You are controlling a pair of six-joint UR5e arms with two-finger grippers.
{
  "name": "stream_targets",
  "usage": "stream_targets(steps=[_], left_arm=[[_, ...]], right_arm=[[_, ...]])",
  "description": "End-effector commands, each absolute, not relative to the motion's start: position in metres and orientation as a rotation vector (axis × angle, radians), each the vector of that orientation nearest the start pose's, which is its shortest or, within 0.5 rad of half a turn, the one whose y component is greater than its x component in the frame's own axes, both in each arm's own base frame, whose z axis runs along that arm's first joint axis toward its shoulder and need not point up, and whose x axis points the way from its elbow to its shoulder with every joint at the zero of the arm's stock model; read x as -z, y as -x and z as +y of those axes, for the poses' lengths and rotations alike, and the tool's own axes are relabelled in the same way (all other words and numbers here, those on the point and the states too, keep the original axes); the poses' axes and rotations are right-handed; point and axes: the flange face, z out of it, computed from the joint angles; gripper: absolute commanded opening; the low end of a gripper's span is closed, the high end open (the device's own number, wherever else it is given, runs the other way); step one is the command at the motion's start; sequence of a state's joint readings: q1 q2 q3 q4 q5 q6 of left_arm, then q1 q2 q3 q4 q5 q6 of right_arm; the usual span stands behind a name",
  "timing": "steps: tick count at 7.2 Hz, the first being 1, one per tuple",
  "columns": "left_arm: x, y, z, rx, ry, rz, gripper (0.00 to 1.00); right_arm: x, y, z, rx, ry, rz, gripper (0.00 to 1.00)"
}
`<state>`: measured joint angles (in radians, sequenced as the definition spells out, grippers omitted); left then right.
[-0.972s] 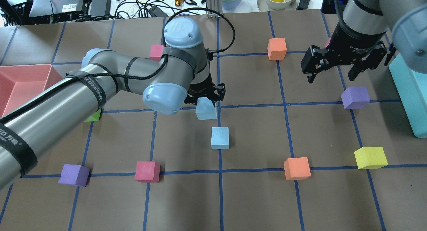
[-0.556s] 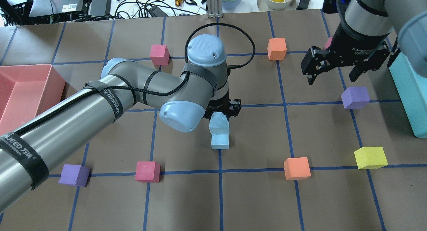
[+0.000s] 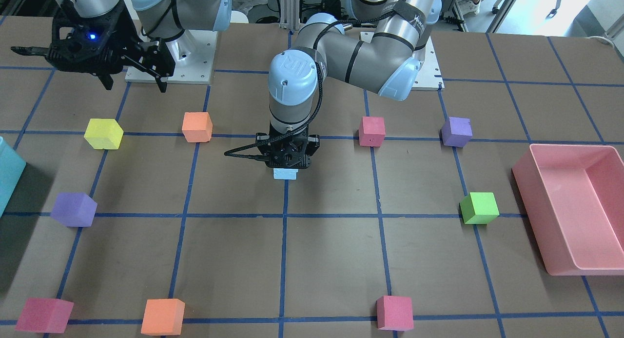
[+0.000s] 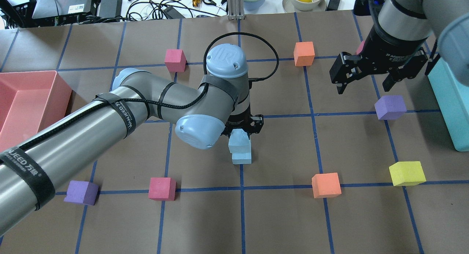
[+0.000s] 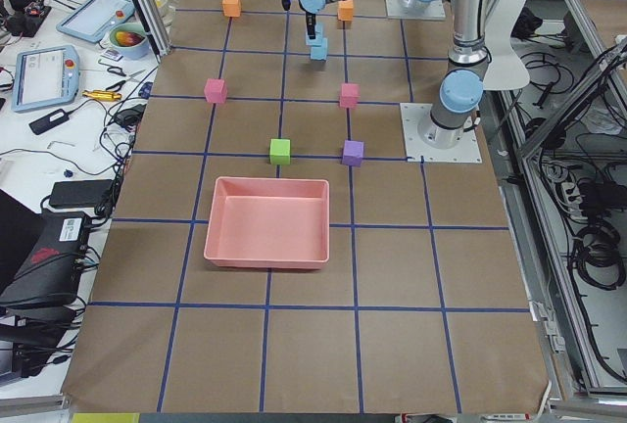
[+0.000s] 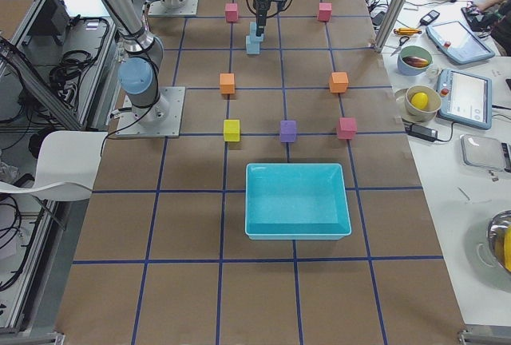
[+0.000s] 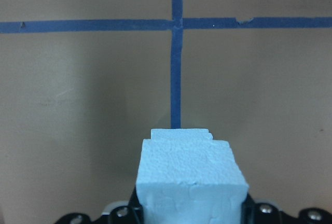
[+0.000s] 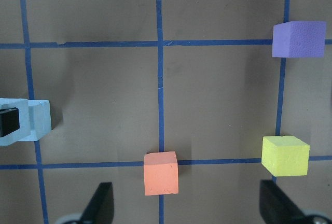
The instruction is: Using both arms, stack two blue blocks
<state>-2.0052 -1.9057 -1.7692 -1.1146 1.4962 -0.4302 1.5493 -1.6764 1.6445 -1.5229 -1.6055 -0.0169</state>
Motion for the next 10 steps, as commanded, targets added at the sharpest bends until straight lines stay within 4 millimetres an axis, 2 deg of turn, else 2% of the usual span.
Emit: stream_targets(steps=[1,4,5,10], left_arm=[[-0.2480,0.3666,-0.4513,-0.193,-0.001,3.165,0.50],[-0.2488,0.3673,-0.4517,-0.193,0.052,3.168,0.50],[-0.2564,0.3681,-0.4534,-0.170,0.051,3.177,0.50],[-0.2496,0.3702,-0.4501,-0.188,0.042,3.168,0.52]], right_arm=[[-0.4960,-0.1181,-0.4488,-0.028,-0.012,3.184,1.00],[-0.4950,-0.1185,-0.4484,-0.035,-0.012,3.179,1.00],[-0.4942,-0.1195,-0.4481,-0.038,-0.007,3.176,1.00],[-0.4935,-0.1203,-0.4484,-0.040,-0.002,3.175,1.00]])
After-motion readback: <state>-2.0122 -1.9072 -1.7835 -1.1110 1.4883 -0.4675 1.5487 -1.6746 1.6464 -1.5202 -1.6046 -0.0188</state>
